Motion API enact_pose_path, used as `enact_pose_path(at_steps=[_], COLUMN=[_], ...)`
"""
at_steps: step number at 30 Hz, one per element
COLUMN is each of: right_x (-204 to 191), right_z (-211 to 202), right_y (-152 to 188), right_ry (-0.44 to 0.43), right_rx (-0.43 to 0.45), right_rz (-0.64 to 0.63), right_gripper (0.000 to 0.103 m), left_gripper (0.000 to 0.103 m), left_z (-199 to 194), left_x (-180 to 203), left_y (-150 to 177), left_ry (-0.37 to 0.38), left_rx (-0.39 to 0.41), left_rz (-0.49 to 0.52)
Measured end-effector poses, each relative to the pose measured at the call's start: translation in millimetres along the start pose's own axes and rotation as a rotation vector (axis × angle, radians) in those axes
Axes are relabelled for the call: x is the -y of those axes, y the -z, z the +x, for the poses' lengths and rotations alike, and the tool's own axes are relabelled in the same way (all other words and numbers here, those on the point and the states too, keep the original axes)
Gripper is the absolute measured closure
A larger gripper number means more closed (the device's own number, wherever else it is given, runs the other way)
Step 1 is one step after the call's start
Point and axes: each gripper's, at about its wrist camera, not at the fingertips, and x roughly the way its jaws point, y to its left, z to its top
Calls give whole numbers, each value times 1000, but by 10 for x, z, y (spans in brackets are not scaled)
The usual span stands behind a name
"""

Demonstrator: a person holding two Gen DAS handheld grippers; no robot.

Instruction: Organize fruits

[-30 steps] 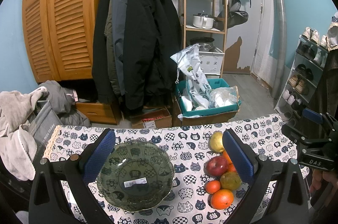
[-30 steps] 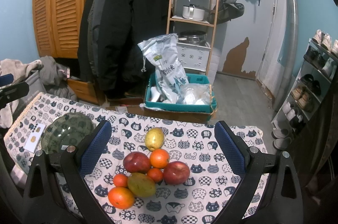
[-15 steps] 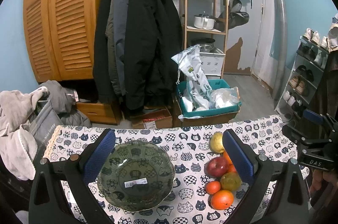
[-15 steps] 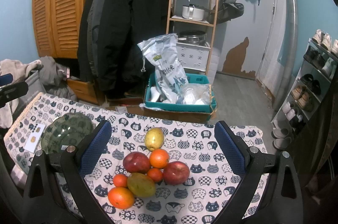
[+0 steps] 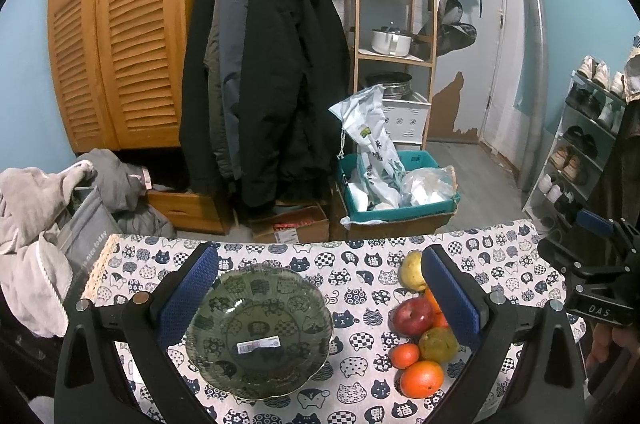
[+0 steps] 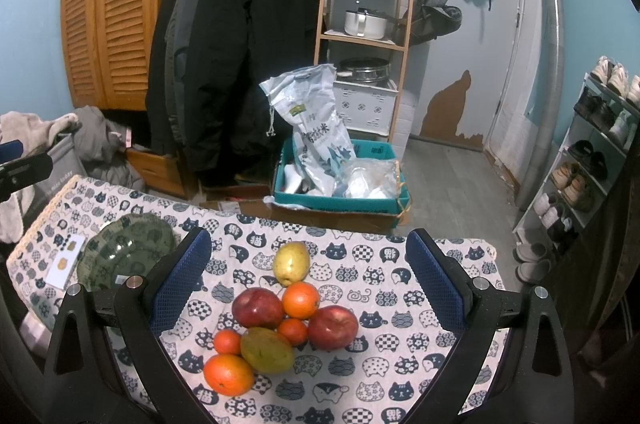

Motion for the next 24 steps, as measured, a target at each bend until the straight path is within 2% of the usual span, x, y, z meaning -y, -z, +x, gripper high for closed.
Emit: enact_pose_path(at_steps=[15, 24], right_x=[53, 111], right_z=[1, 17], right_y=[-32, -61], right_ry=[7, 19], right_rx=[2, -18], right_rz=[2, 8], right_gripper=[7, 7], left_gripper=[1, 1], left_z=[1, 109], left_x=[16, 81], left_y=[-4, 28], left_ry=[0, -4], left_rx=[1, -28], left_rz=[3, 21])
